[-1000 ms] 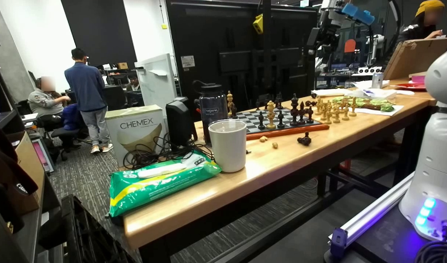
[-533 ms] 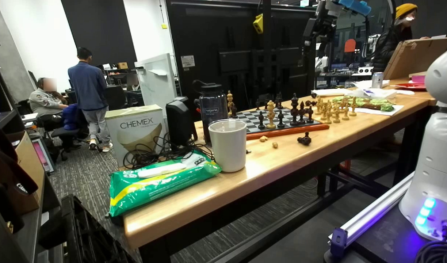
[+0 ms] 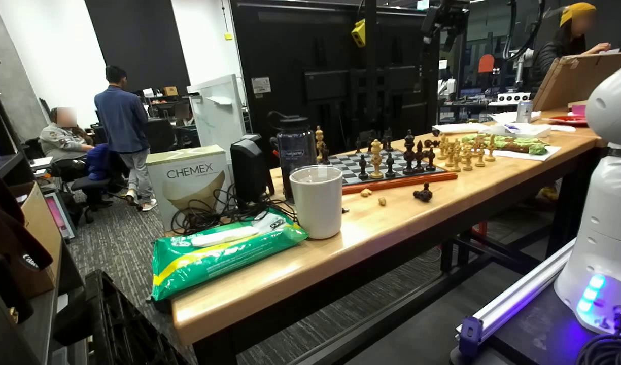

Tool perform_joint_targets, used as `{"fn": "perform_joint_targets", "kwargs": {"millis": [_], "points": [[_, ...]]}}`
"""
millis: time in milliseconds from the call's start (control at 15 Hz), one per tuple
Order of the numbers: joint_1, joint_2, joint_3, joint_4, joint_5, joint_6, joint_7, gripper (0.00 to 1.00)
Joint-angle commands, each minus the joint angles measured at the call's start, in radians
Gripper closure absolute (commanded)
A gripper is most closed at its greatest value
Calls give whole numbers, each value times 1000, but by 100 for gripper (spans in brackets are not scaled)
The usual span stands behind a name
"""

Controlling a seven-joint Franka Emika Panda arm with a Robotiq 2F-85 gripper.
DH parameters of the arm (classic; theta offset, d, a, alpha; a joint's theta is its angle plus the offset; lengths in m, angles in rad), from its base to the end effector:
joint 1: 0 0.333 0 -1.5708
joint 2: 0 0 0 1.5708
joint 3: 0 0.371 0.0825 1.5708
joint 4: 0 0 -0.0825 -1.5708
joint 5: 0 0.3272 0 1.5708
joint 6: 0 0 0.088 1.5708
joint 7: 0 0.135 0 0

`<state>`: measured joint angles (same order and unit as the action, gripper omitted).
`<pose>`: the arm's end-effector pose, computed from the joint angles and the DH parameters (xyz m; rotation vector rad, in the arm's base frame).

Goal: Put the light brown chess piece on the board

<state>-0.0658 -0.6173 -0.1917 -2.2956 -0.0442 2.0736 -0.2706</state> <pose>0.3064 -0.1072 0.6346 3.0521 0.0609 0.6051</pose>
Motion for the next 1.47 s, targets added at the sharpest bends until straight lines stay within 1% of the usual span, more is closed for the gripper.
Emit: {"fn": "perform_joint_targets", "kwargs": {"millis": [0,333,400,467,533,667,867,1000,1133,1200,1267,1333,1400], "points": [[9,28,-4,45,-8,-60,-40,0],[90,15,-44,35,87,96,-190,0],[90,26,-41,39,106,124,-166,0],[69,37,-23,40,107,153,-102,0],[35,49,4,36,101,181,-7,0],[2,58,44,16,78,250,114,0],[-55,73,144,-30,41,367,343,0],[-145,88,269,-61,27,434,501,0],[-260,93,419,-77,7,463,660,0],[-244,95,442,-76,-32,452,740,0],[-218,99,444,-63,-71,415,786,0],[-176,105,435,-59,-55,419,757,0],[-151,108,434,-54,-74,431,724,0]]}}
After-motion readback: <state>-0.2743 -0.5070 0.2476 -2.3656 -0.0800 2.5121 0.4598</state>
